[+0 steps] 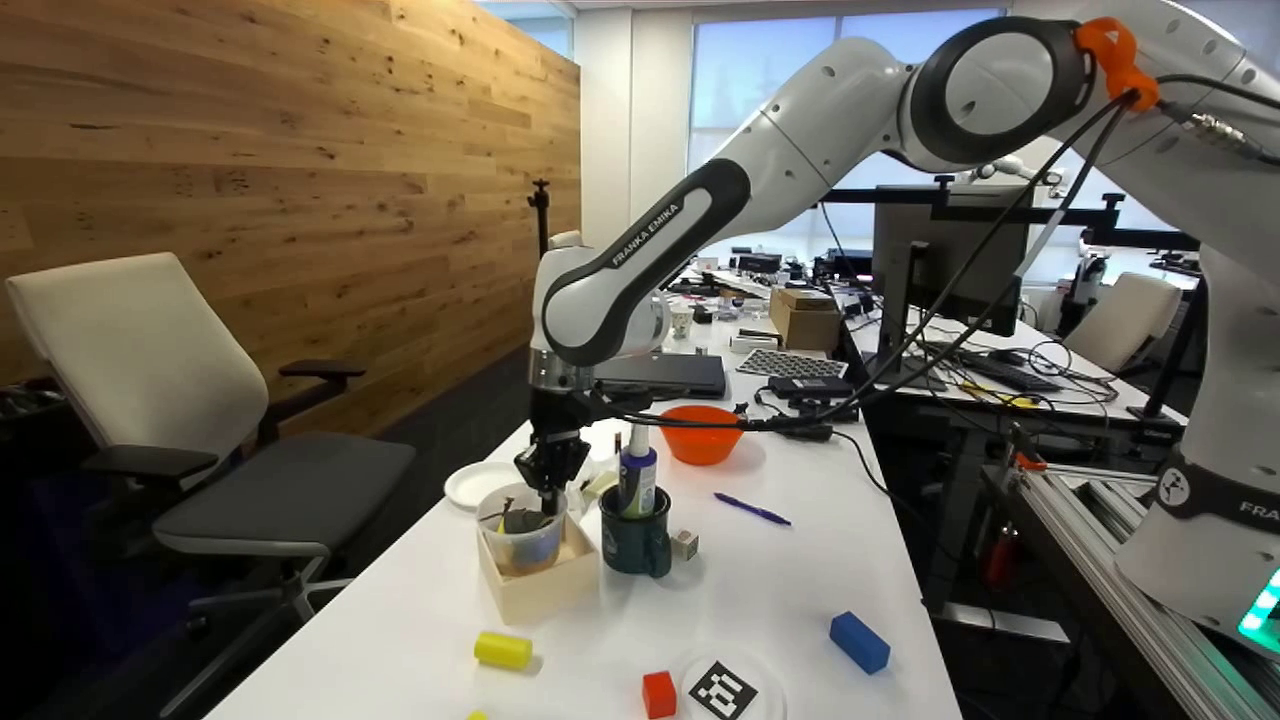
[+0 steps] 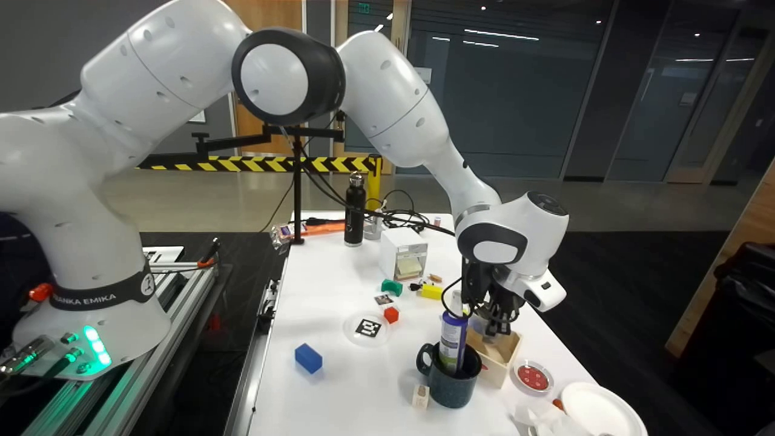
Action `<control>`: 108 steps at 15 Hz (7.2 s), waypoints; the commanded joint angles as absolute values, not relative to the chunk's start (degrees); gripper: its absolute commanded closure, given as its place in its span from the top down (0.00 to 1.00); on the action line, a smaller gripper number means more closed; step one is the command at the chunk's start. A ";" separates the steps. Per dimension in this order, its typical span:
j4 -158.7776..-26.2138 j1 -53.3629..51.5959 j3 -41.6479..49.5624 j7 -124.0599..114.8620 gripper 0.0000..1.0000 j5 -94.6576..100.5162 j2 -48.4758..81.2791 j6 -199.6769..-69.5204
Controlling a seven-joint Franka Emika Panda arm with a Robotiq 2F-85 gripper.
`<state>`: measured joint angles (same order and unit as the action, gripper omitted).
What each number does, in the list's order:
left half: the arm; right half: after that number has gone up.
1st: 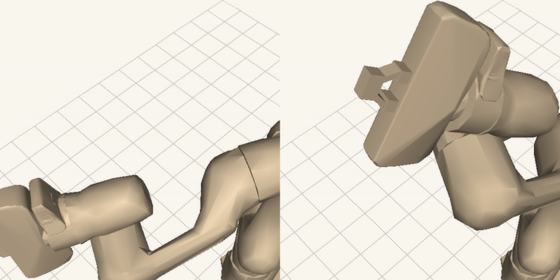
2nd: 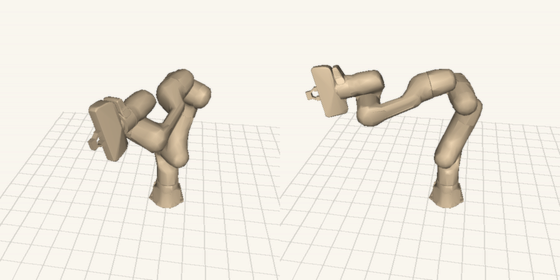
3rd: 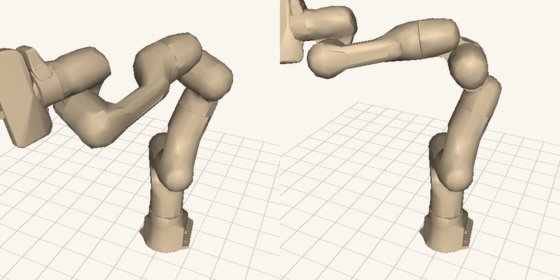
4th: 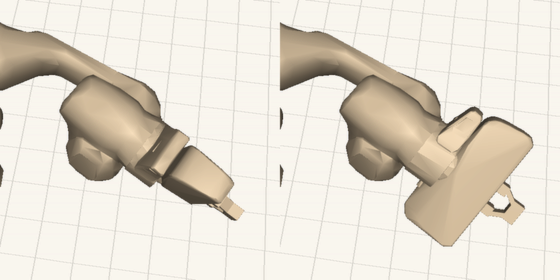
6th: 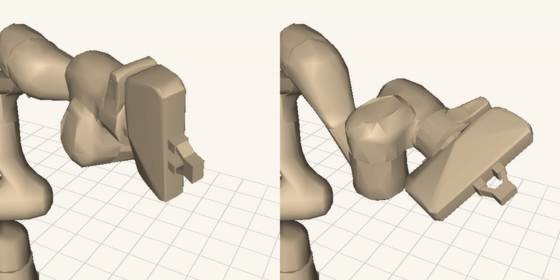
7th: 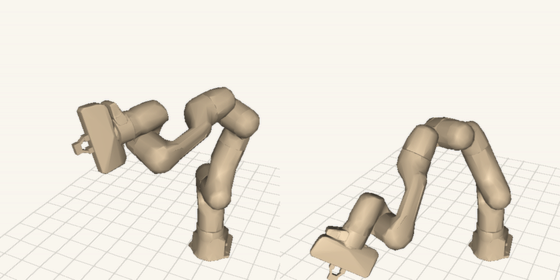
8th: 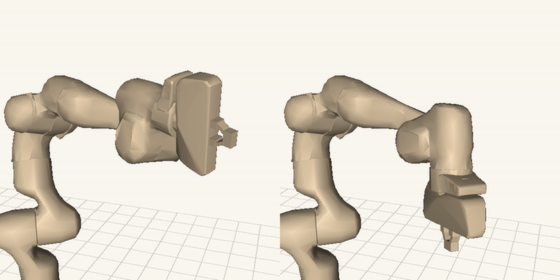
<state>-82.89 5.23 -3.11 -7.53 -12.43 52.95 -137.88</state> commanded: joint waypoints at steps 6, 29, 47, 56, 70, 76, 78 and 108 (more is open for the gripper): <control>-79.57 6.71 -3.91 -5.00 0.01 -13.83 55.08 -138.41; -83.83 7.63 -2.65 -6.35 0.76 -13.22 49.19 -138.58; -119.12 1.77 -6.78 9.21 1.00 -11.09 23.78 -141.68; -139.11 1.65 -10.77 13.32 1.00 -16.17 16.42 -150.98; -139.23 0.10 -8.80 8.72 1.00 -11.60 25.37 -160.18; -136.26 1.09 -7.66 7.88 1.00 -11.63 31.09 -162.46; -134.88 1.82 -7.95 7.82 1.00 -12.10 32.73 -162.87; -127.03 -4.21 -0.92 -3.05 0.02 -8.46 41.58 -163.78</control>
<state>-126.80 -3.35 -1.44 -0.40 -10.30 41.37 -163.61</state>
